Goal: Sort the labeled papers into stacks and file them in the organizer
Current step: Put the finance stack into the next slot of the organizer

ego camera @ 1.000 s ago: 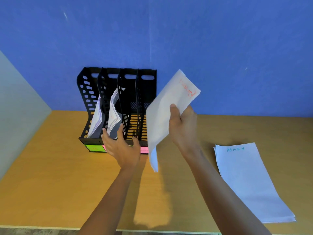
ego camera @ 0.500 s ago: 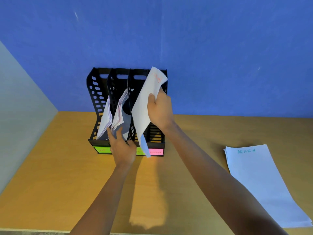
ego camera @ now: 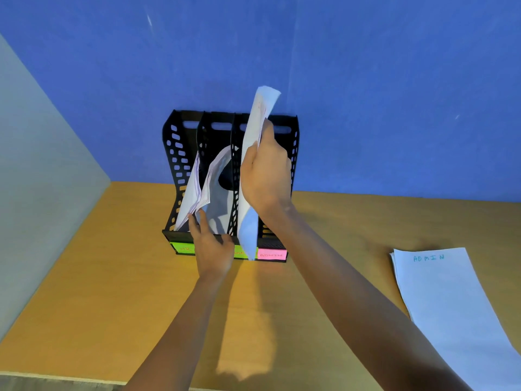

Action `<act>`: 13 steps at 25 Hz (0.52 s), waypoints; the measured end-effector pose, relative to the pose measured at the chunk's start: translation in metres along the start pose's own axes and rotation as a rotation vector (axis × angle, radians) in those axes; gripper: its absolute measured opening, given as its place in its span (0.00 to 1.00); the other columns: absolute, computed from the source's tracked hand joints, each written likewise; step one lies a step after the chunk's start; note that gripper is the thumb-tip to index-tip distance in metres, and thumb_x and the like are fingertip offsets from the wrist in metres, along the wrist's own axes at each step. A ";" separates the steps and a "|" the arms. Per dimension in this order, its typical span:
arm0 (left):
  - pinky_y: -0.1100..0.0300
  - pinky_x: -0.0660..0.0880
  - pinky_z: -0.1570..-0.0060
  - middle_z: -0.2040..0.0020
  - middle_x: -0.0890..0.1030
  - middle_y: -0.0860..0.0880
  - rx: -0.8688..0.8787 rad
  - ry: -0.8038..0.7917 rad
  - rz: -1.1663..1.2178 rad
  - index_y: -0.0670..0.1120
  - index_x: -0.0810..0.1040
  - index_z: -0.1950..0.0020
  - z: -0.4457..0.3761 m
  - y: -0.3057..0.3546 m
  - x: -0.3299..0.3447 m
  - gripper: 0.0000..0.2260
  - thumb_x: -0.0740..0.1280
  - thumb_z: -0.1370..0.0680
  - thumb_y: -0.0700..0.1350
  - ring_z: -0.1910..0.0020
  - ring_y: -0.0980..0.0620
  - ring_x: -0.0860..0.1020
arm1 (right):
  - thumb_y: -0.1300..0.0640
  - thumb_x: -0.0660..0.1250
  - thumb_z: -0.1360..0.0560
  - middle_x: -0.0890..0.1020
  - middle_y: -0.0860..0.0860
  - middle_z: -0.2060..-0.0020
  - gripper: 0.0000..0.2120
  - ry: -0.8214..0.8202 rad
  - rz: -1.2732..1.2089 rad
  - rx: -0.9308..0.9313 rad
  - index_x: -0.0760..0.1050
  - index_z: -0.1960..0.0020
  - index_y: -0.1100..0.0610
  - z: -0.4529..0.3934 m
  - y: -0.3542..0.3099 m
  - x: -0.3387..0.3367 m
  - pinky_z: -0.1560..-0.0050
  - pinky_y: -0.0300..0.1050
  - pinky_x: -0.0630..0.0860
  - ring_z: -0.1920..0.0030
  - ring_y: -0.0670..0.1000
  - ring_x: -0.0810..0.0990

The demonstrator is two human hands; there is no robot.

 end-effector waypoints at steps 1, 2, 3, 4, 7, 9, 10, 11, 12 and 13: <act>0.52 0.78 0.58 0.18 0.45 0.48 -0.006 -0.010 0.005 0.49 0.51 0.18 -0.001 -0.002 0.001 0.35 0.65 0.21 0.39 0.52 0.55 0.75 | 0.63 0.57 0.21 0.82 0.56 0.58 0.22 0.006 0.004 0.015 0.63 0.27 0.58 0.000 0.003 -0.001 0.70 0.43 0.69 0.62 0.57 0.81; 0.50 0.79 0.57 0.18 0.45 0.49 -0.009 -0.018 0.013 0.49 0.51 0.18 -0.001 -0.003 0.002 0.36 0.65 0.21 0.39 0.52 0.50 0.78 | 0.62 0.57 0.20 0.83 0.57 0.56 0.22 0.000 -0.008 0.039 0.63 0.27 0.57 0.000 0.007 0.000 0.69 0.43 0.71 0.60 0.58 0.81; 0.48 0.80 0.57 0.18 0.45 0.49 -0.010 -0.020 0.019 0.49 0.51 0.18 -0.001 -0.003 0.002 0.36 0.66 0.22 0.39 0.56 0.48 0.80 | 0.62 0.56 0.20 0.83 0.57 0.53 0.22 -0.016 -0.028 0.058 0.62 0.27 0.58 -0.002 0.010 0.003 0.67 0.45 0.73 0.58 0.58 0.82; 0.48 0.80 0.58 0.18 0.44 0.49 -0.009 -0.018 0.015 0.49 0.50 0.18 -0.001 -0.002 0.002 0.37 0.66 0.22 0.39 0.59 0.50 0.79 | 0.63 0.56 0.20 0.83 0.58 0.52 0.22 -0.033 -0.044 0.069 0.61 0.26 0.58 -0.003 0.013 0.006 0.65 0.45 0.73 0.58 0.58 0.82; 0.53 0.77 0.60 0.18 0.46 0.45 0.021 -0.011 -0.050 0.48 0.50 0.18 0.001 0.001 0.002 0.43 0.72 0.27 0.36 0.54 0.56 0.69 | 0.64 0.56 0.19 0.82 0.59 0.56 0.22 -0.052 -0.066 0.045 0.60 0.25 0.58 -0.010 0.016 0.017 0.66 0.44 0.72 0.60 0.57 0.82; 0.50 0.78 0.64 0.19 0.48 0.44 0.044 -0.024 -0.062 0.47 0.51 0.19 0.002 0.002 0.003 0.44 0.72 0.29 0.35 0.55 0.51 0.72 | 0.64 0.56 0.19 0.81 0.58 0.59 0.22 -0.040 -0.077 -0.017 0.60 0.25 0.59 -0.015 0.013 0.023 0.69 0.39 0.70 0.64 0.54 0.80; 0.49 0.79 0.65 0.19 0.48 0.45 0.038 -0.026 -0.064 0.48 0.51 0.19 0.003 0.001 0.003 0.42 0.70 0.28 0.36 0.56 0.47 0.75 | 0.63 0.55 0.18 0.80 0.56 0.61 0.22 -0.020 -0.090 -0.050 0.60 0.25 0.59 -0.016 0.011 0.024 0.70 0.36 0.68 0.67 0.51 0.78; 0.48 0.79 0.65 0.19 0.48 0.46 0.025 -0.026 -0.066 0.49 0.50 0.19 0.002 0.000 0.002 0.41 0.68 0.26 0.36 0.57 0.44 0.76 | 0.62 0.55 0.18 0.79 0.54 0.62 0.21 0.006 -0.111 -0.075 0.61 0.25 0.61 -0.017 0.009 0.024 0.71 0.34 0.68 0.68 0.49 0.77; 0.49 0.79 0.64 0.19 0.47 0.47 0.009 -0.026 -0.071 0.51 0.49 0.19 0.002 -0.002 0.002 0.40 0.66 0.25 0.37 0.57 0.44 0.77 | 0.61 0.54 0.18 0.78 0.53 0.62 0.21 0.030 -0.136 -0.092 0.61 0.25 0.62 -0.017 0.009 0.023 0.71 0.35 0.70 0.68 0.49 0.77; 0.52 0.78 0.64 0.18 0.46 0.48 -0.003 -0.026 -0.080 0.52 0.48 0.19 0.001 -0.004 0.002 0.40 0.66 0.24 0.38 0.58 0.45 0.78 | 0.60 0.54 0.18 0.79 0.55 0.61 0.22 0.053 -0.159 -0.106 0.61 0.25 0.63 -0.017 0.009 0.022 0.69 0.40 0.75 0.66 0.51 0.79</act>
Point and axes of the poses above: each hand's wrist, its own z-axis away from the middle knuckle, its own x-axis out of the palm, y = z × x, the point moved 9 cm from there along -z, towards the middle knuckle
